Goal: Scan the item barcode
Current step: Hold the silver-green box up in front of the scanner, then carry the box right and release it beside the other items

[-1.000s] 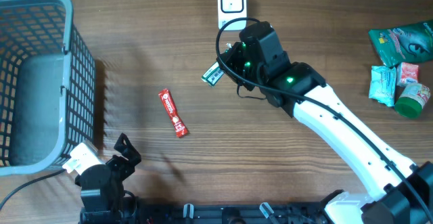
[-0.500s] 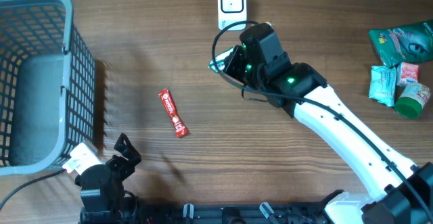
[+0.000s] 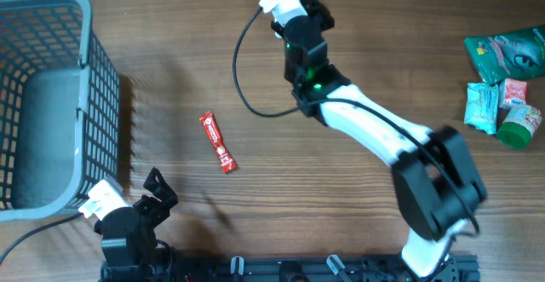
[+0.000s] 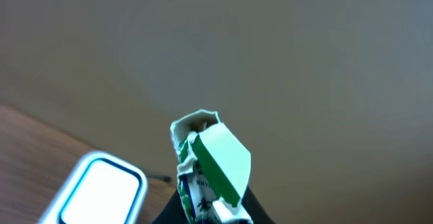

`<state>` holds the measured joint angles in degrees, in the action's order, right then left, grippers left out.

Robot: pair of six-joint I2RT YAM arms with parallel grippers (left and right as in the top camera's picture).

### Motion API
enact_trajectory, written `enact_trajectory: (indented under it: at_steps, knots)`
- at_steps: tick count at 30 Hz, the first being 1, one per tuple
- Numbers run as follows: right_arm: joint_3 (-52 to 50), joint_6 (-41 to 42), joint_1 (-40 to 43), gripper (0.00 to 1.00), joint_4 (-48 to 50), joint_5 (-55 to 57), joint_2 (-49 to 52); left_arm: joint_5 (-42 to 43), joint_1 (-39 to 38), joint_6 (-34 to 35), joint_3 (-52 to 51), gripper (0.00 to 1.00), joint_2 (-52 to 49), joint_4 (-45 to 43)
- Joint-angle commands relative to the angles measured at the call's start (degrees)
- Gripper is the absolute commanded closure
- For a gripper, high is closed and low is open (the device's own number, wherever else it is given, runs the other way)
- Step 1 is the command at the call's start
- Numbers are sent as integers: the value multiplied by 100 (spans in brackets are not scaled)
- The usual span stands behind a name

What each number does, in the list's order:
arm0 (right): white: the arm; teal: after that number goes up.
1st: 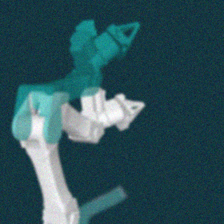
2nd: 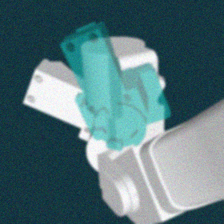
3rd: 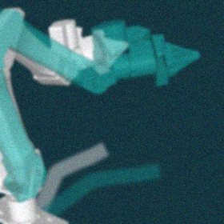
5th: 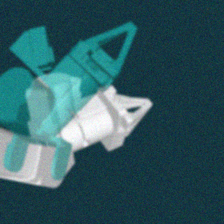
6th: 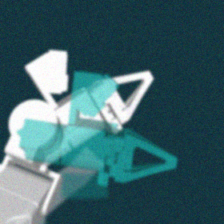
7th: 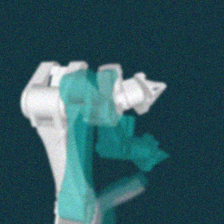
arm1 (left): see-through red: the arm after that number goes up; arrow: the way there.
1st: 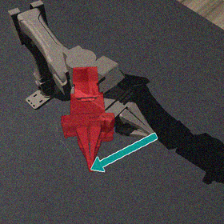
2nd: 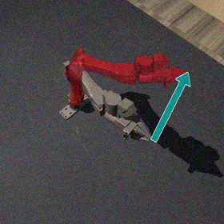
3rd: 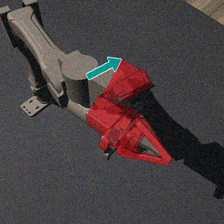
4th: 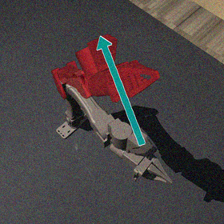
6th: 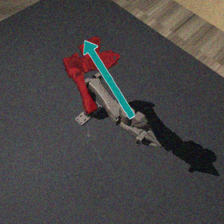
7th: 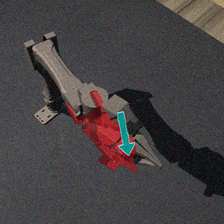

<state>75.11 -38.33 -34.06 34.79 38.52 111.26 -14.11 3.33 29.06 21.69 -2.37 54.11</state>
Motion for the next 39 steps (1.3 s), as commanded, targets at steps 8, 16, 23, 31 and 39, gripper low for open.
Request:
enact_trajectory:
  at_steps: [8, 16, 23, 31, 39]
  knots:
    - [1191, -3713, 306, 95, 1099, -444, 2413, -74, -22, 33, -39, 0, 15, -22]
    - [1189, -3652, 201, 96, 704, -190, 2455, -74, -22, 33, -39, 0, 15, -22]
    - [1189, -2717, 1062, 96, -660, 1268, 1095, -74, -22, 35, -39, 0, 15, -22]
    - [1178, 175, 4229, 96, -3211, 1574, 992, -74, -22, 33, -39, 0, 15, -22]
    - [1180, 3084, 6181, 9, -4953, 433, 953, -74, -22, 33, -39, 0, 15, -22]
